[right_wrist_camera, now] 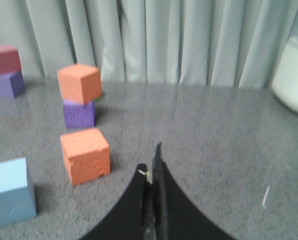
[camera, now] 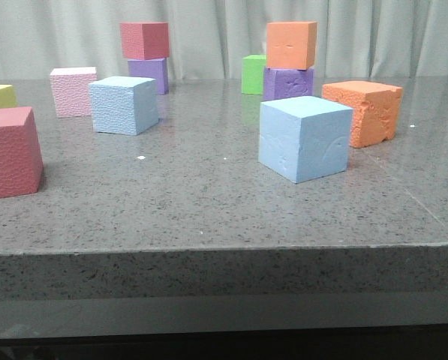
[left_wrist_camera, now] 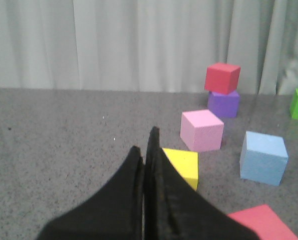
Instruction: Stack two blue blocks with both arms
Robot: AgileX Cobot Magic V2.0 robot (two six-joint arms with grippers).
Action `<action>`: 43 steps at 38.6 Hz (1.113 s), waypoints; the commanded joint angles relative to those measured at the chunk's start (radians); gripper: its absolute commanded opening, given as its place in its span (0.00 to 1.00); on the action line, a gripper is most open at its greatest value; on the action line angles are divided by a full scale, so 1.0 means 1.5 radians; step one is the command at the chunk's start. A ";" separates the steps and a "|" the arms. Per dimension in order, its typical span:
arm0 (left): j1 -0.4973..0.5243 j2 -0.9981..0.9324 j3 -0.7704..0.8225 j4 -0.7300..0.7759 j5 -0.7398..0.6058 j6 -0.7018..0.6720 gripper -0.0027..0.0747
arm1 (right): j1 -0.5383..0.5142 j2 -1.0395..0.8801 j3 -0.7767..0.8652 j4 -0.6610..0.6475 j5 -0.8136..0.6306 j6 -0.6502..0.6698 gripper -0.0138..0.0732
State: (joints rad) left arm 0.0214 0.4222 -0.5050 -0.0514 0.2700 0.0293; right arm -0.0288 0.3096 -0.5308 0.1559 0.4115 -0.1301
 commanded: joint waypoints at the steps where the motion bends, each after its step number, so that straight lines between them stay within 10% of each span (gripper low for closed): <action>1: 0.000 0.055 -0.046 0.000 -0.022 -0.004 0.01 | -0.003 0.054 -0.046 -0.003 -0.012 -0.005 0.09; 14: 0.000 0.075 -0.050 -0.003 -0.029 -0.004 0.05 | -0.003 0.073 -0.052 -0.003 -0.016 -0.005 0.23; 26: 0.000 0.075 -0.050 -0.003 -0.051 -0.004 0.83 | -0.003 0.073 -0.052 -0.003 -0.029 -0.005 0.90; 43: 0.000 0.075 -0.050 -0.003 -0.073 -0.004 0.89 | 0.032 0.223 -0.124 0.051 0.018 -0.006 0.92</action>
State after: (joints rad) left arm 0.0214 0.5263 -0.5420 -0.0514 0.2494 0.0293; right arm 0.0031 0.5648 -0.6450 0.1991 0.4740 -0.1301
